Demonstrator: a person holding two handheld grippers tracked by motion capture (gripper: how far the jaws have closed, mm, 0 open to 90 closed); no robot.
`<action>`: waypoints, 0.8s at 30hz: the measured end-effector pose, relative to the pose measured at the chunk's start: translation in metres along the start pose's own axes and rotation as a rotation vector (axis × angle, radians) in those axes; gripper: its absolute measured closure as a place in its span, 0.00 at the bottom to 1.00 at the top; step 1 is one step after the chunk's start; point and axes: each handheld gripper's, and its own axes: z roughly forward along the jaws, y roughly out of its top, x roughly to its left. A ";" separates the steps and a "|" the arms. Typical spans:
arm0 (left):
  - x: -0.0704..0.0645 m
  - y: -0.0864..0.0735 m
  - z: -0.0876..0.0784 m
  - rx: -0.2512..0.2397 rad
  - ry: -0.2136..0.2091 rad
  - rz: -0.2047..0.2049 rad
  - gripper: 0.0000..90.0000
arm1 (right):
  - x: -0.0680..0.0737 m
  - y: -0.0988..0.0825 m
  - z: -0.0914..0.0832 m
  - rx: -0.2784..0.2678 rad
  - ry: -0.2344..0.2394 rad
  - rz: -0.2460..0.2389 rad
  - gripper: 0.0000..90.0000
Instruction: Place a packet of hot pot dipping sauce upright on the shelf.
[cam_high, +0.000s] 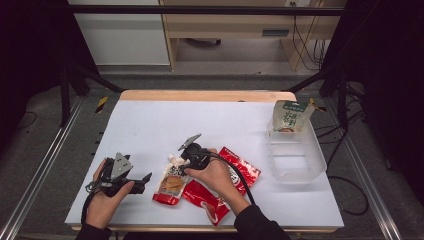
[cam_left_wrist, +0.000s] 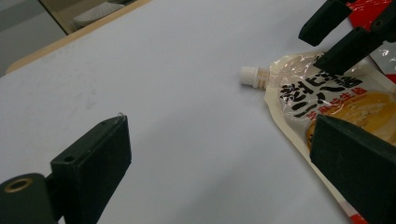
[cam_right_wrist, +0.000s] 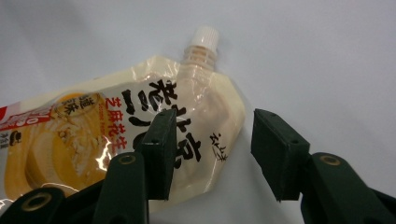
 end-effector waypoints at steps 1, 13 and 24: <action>0.000 0.000 0.000 -0.002 0.002 0.000 0.06 | 0.000 -0.001 0.001 0.004 0.007 0.005 0.56; -0.002 0.001 0.001 0.004 -0.002 0.009 0.06 | 0.002 -0.006 0.006 0.017 0.030 0.028 0.60; -0.002 0.001 0.003 -0.001 0.003 0.025 0.06 | 0.010 -0.011 0.003 0.010 -0.015 -0.014 0.83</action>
